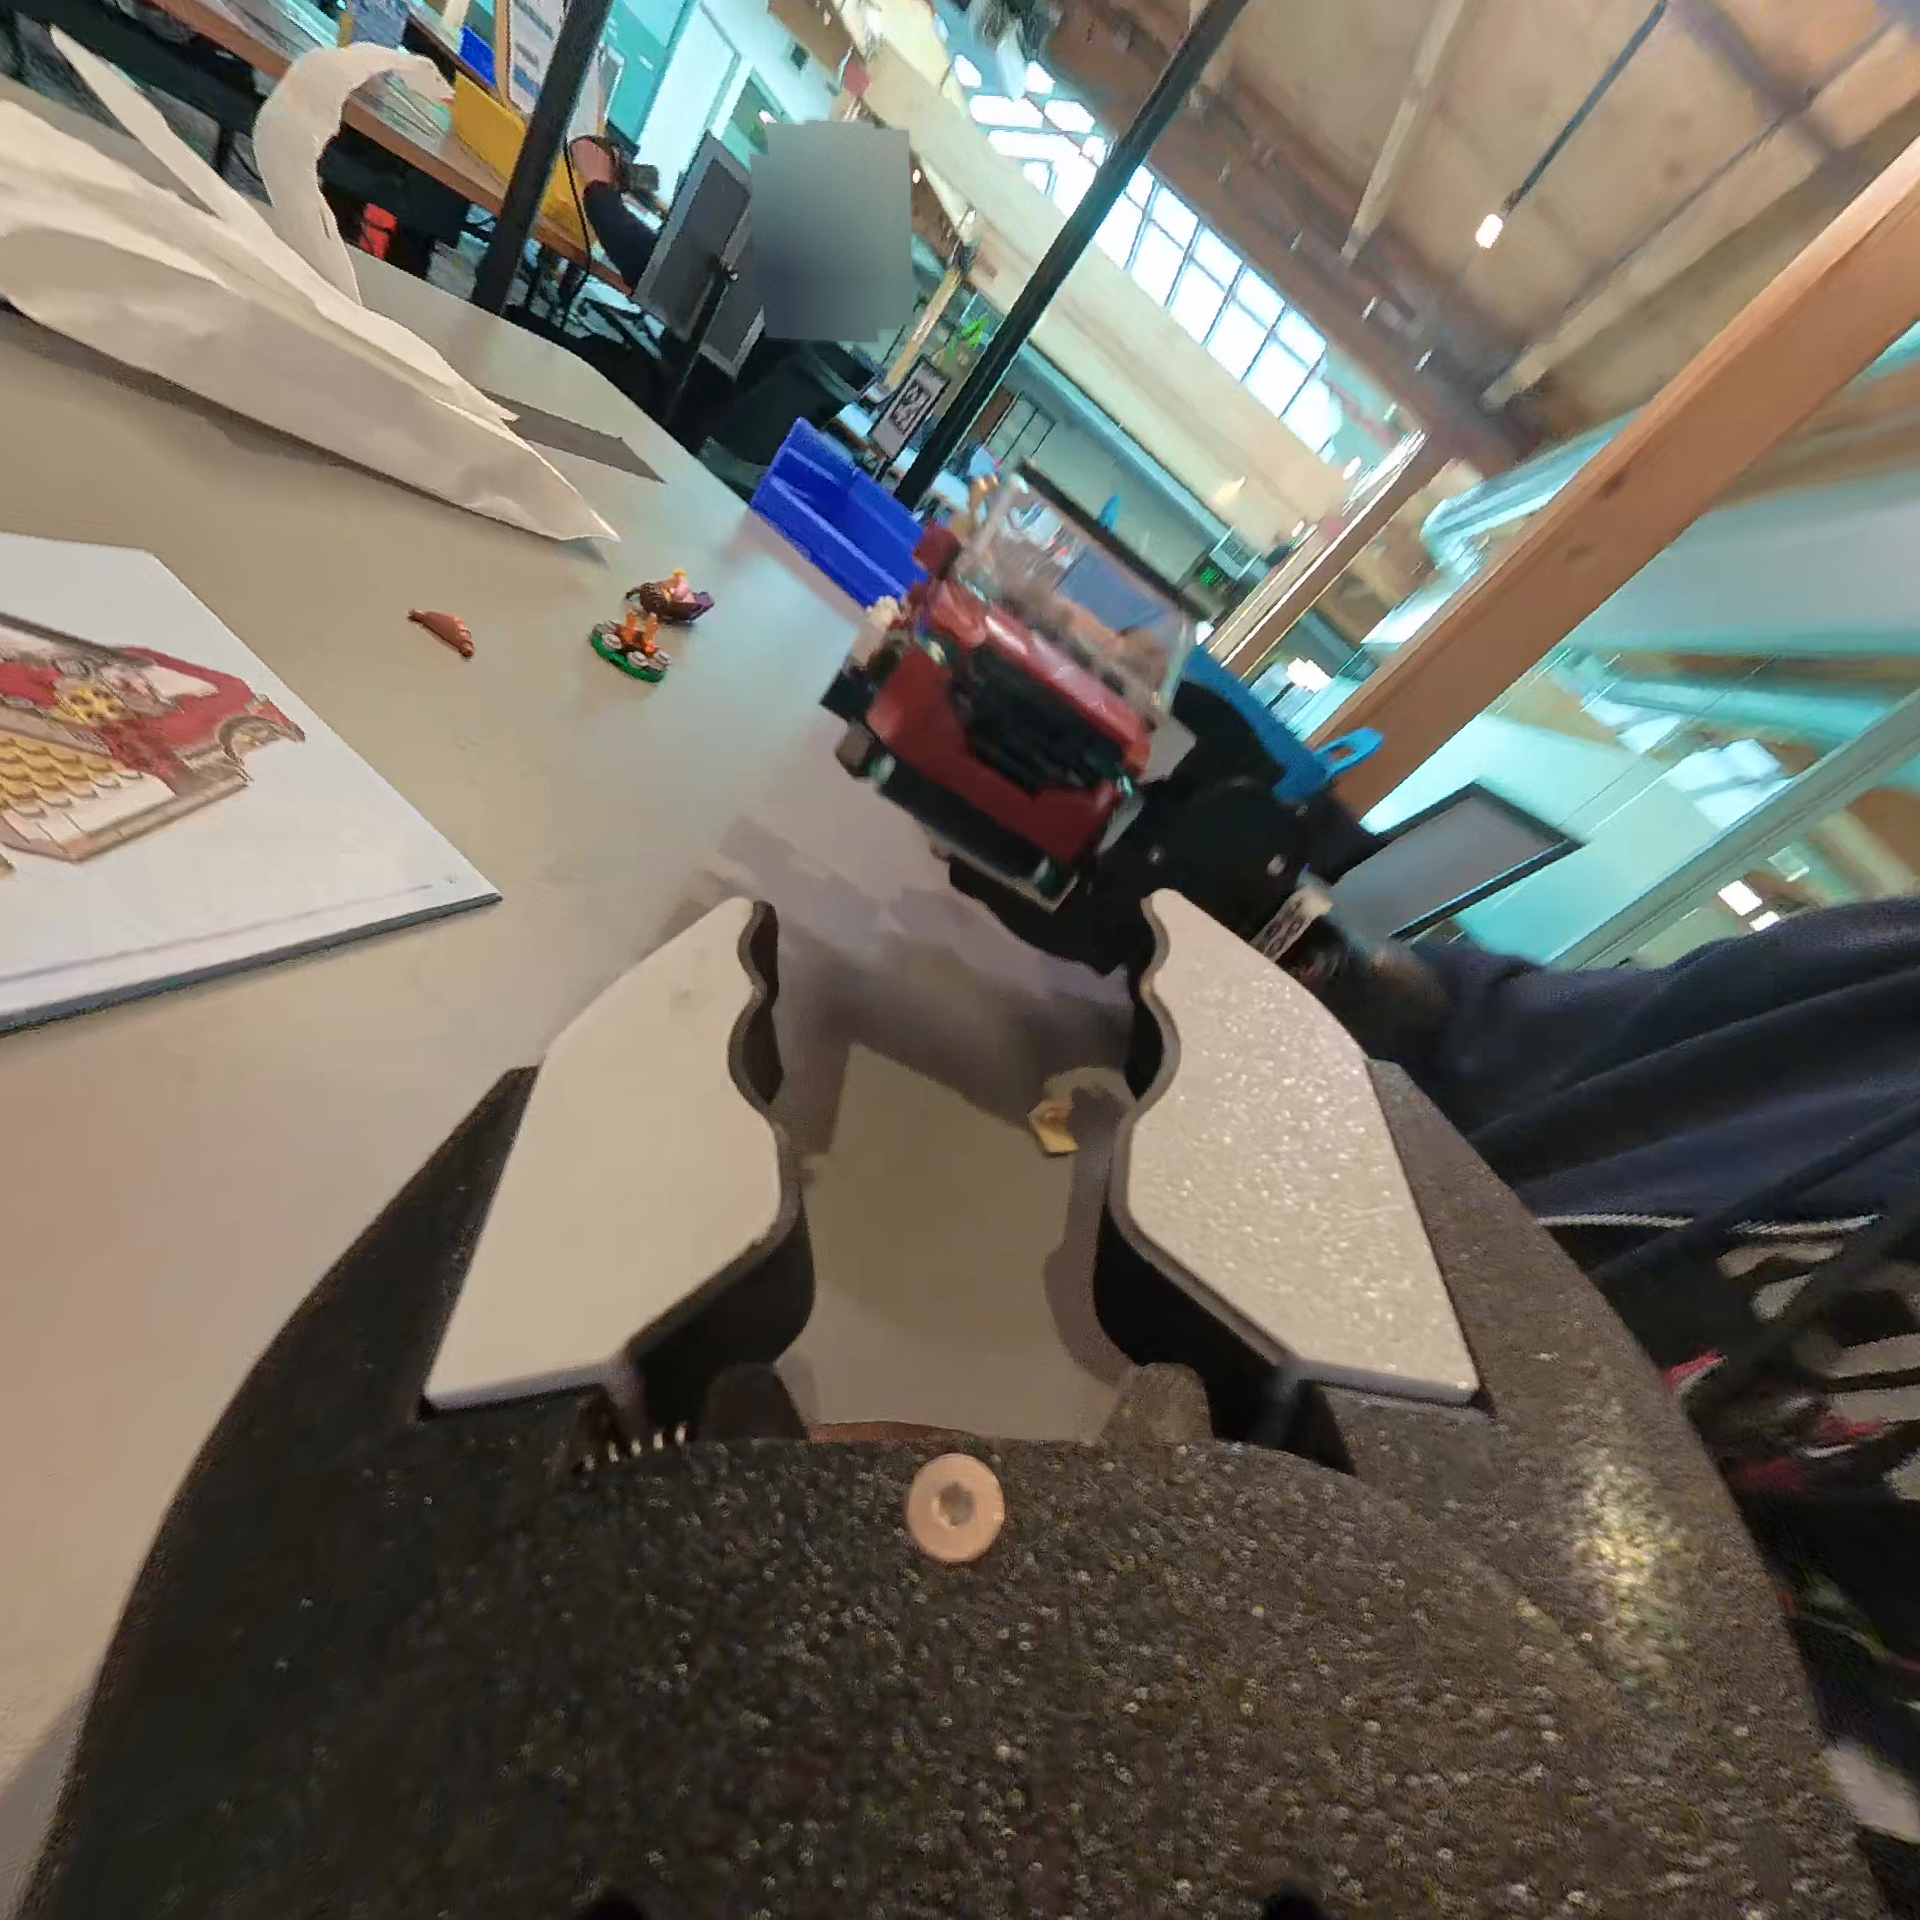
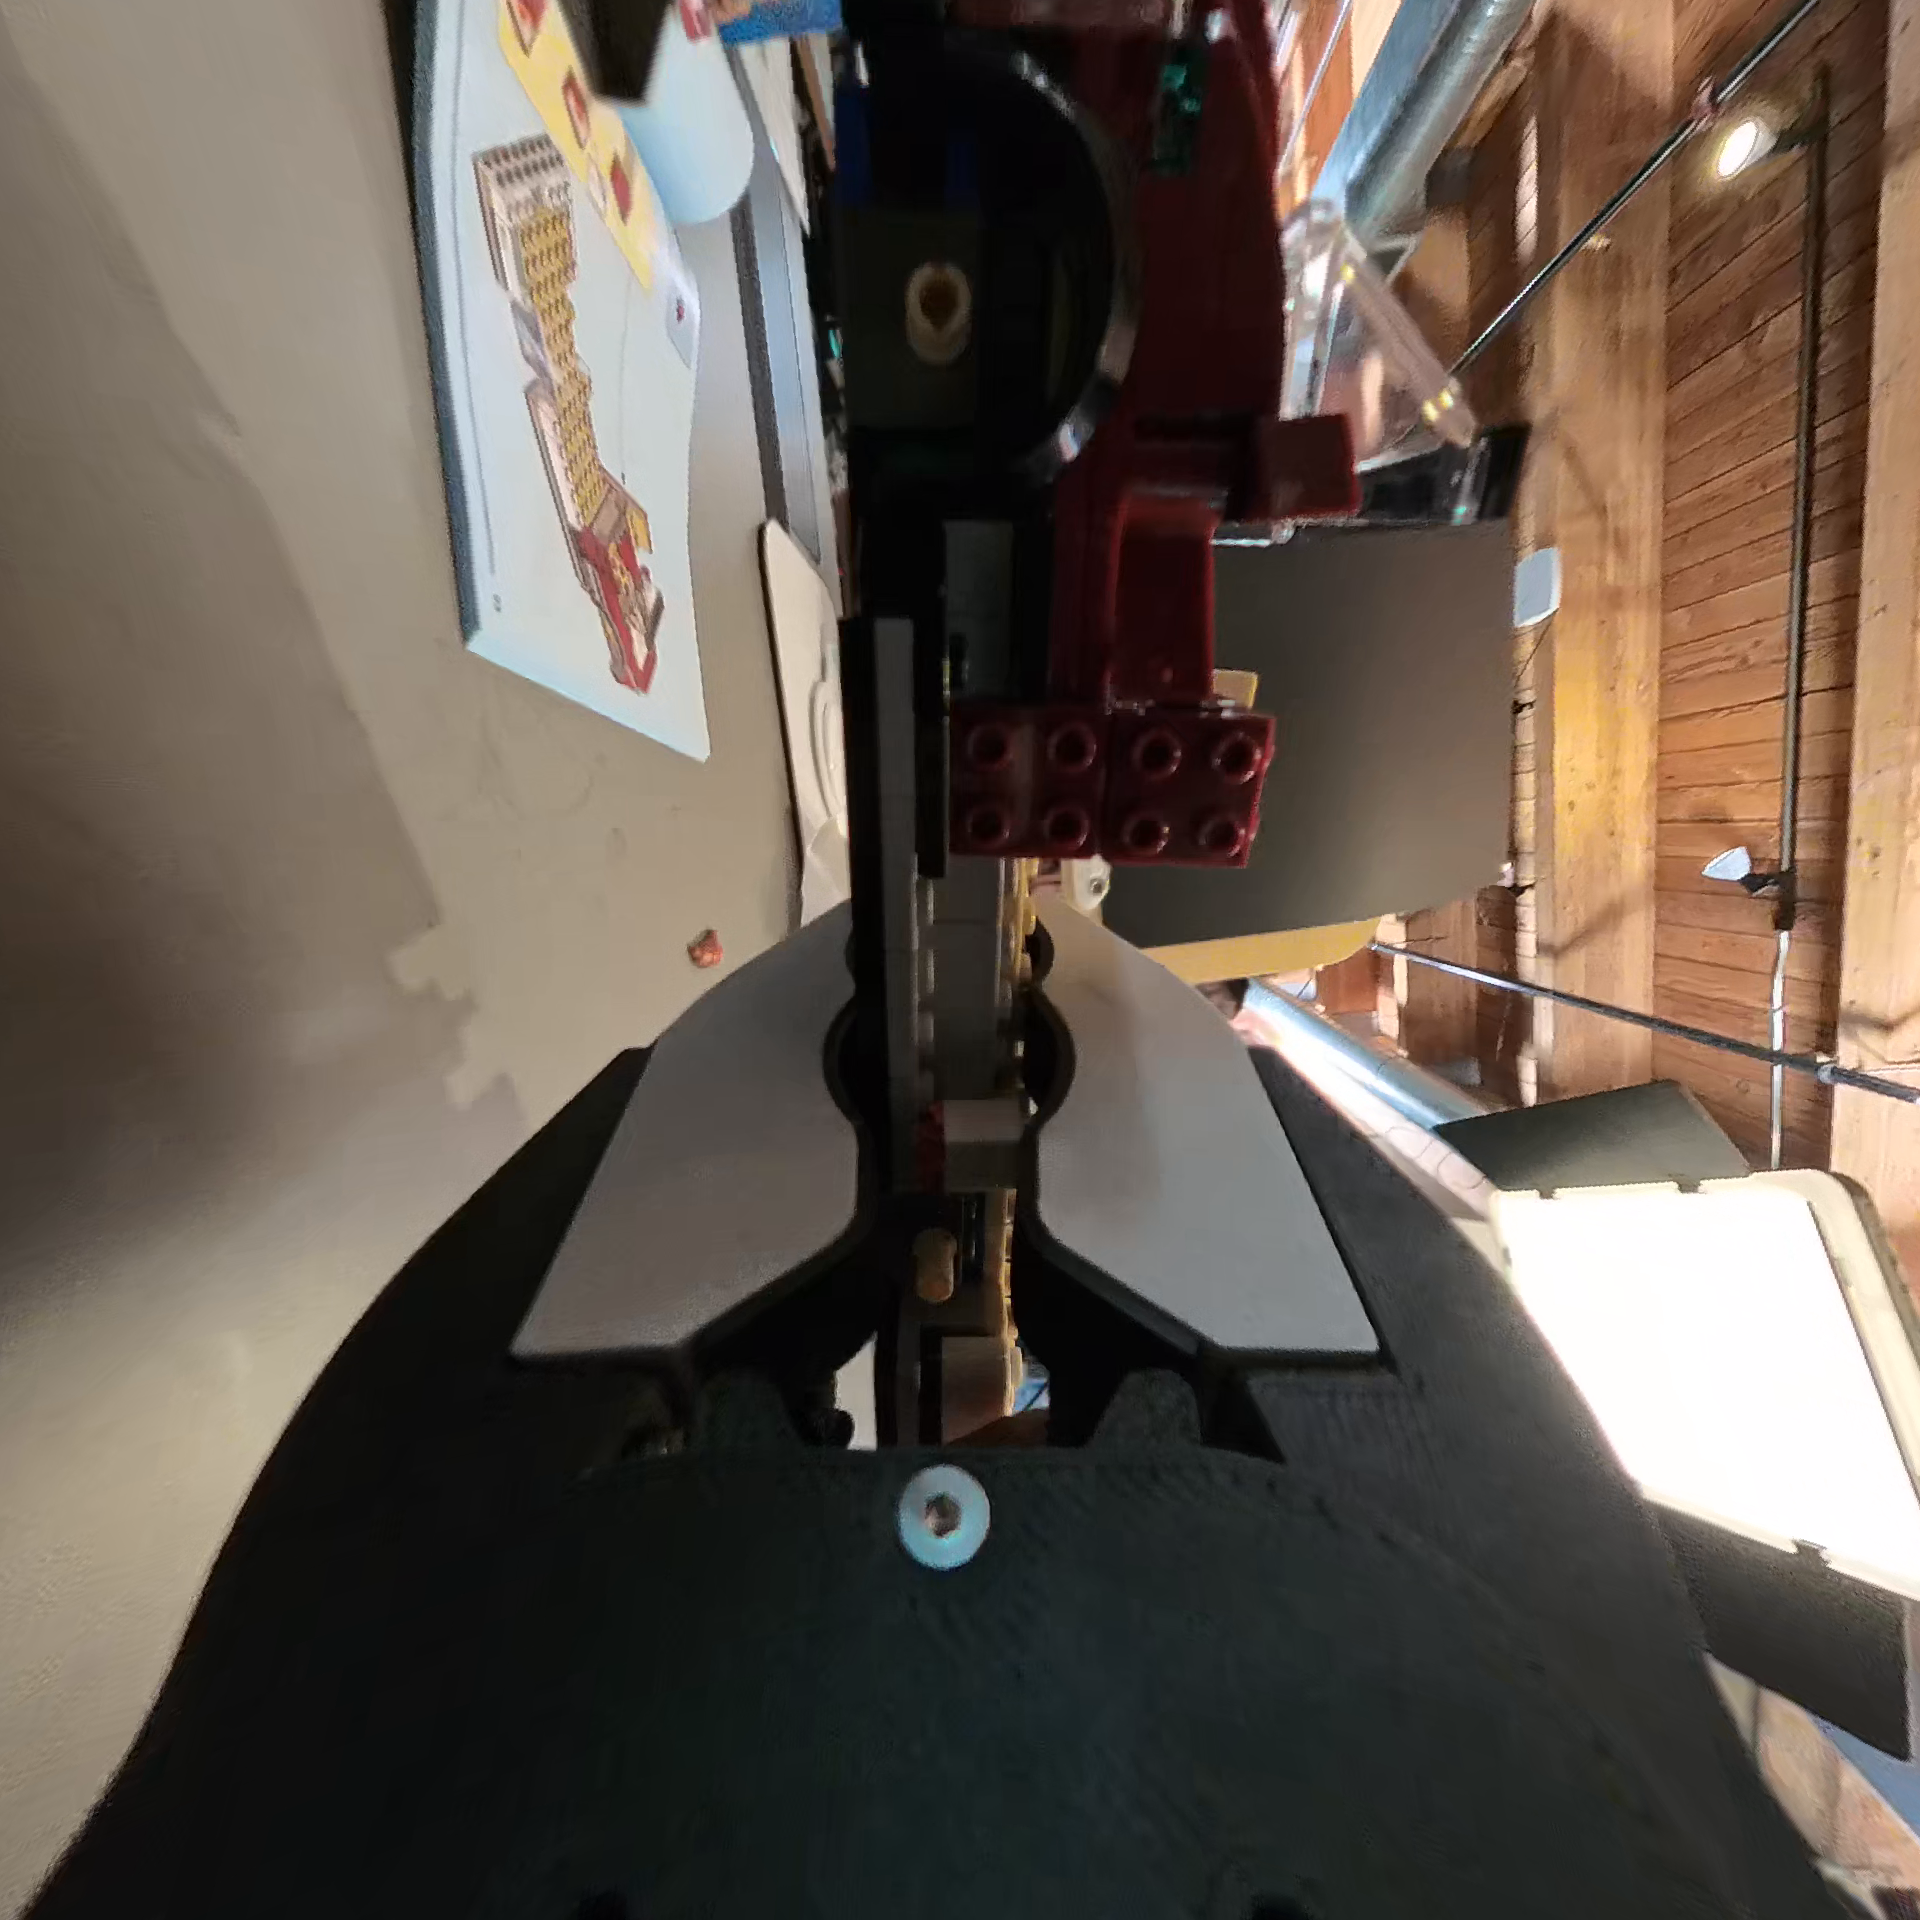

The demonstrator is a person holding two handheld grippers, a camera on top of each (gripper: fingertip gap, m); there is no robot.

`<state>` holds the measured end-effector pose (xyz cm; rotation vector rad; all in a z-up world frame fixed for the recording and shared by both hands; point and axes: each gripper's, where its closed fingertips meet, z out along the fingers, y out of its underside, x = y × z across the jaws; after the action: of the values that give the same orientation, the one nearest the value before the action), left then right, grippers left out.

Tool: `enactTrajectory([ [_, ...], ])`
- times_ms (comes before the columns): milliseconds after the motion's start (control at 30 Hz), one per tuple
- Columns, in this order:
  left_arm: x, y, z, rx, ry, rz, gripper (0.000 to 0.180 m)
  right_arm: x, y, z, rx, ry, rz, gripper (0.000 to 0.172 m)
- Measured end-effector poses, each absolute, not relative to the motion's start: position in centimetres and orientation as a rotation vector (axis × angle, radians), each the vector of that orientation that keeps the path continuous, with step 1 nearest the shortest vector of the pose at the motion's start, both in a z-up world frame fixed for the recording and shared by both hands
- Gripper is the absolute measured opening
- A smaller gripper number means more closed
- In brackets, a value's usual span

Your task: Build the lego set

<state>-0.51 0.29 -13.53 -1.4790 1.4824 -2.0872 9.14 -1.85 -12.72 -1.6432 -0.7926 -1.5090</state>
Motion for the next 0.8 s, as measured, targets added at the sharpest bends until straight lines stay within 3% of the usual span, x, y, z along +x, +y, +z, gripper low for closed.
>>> enactTrajectory([
  [233,-1.9,-4.3,-14.1,-1.203,1.849,-1.868,0.050,11.9,-2.9,-12.2,-1.723,-0.719,-1.509,0.024],
  [500,-2.8,-10.3,-20.4,-0.989,2.406,-1.282,0.032,13.7,-3.2,-12.3,-1.771,-0.647,-1.519,0.024],
  [800,-1.5,-13.8,-19.9,-0.751,2.349,-1.168,0.017,14.3,-3.7,-12.1,-1.770,-0.619,-1.517,0.024],
])
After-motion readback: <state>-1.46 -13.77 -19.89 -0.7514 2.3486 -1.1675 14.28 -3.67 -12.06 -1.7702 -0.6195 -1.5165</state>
